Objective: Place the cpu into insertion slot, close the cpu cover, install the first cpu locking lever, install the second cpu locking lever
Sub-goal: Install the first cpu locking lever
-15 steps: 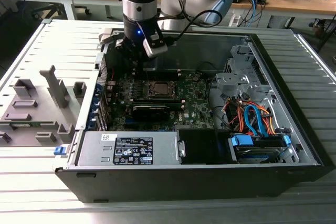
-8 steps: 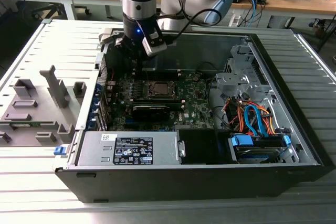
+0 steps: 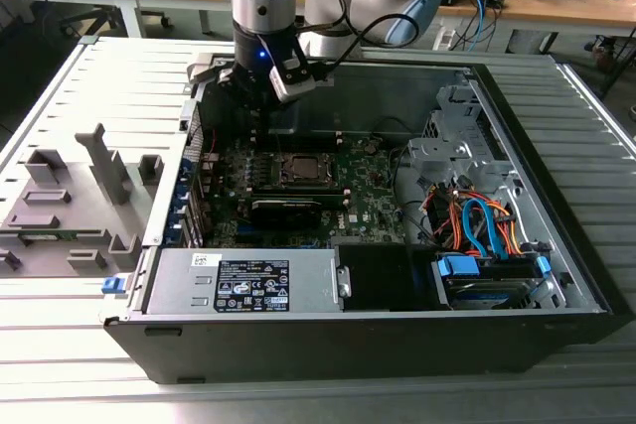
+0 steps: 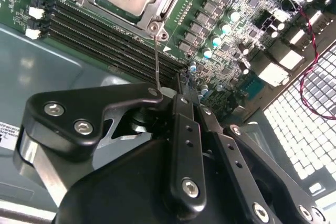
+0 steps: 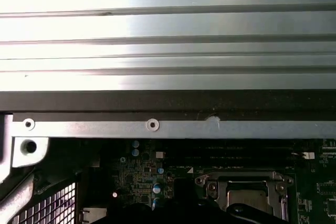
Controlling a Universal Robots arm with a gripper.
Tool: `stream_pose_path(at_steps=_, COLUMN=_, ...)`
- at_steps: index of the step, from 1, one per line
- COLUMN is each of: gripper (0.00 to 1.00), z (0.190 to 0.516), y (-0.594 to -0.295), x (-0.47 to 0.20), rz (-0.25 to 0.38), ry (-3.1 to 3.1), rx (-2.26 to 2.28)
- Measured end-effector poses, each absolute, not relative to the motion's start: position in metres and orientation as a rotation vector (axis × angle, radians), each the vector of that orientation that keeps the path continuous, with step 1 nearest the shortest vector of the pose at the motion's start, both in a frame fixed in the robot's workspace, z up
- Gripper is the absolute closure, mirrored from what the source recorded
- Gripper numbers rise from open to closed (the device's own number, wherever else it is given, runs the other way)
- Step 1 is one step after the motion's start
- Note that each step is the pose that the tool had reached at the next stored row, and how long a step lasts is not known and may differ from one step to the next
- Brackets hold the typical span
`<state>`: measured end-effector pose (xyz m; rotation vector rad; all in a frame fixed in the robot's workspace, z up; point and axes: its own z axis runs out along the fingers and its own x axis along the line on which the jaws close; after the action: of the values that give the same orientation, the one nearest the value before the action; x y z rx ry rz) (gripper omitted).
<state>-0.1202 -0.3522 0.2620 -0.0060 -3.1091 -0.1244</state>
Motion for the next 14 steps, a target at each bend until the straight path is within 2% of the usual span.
stream_pose_path(at_steps=14, gripper=0.89, z=0.262, y=-0.352, x=-0.109, rz=-0.124, ry=-3.107, rx=-0.006)
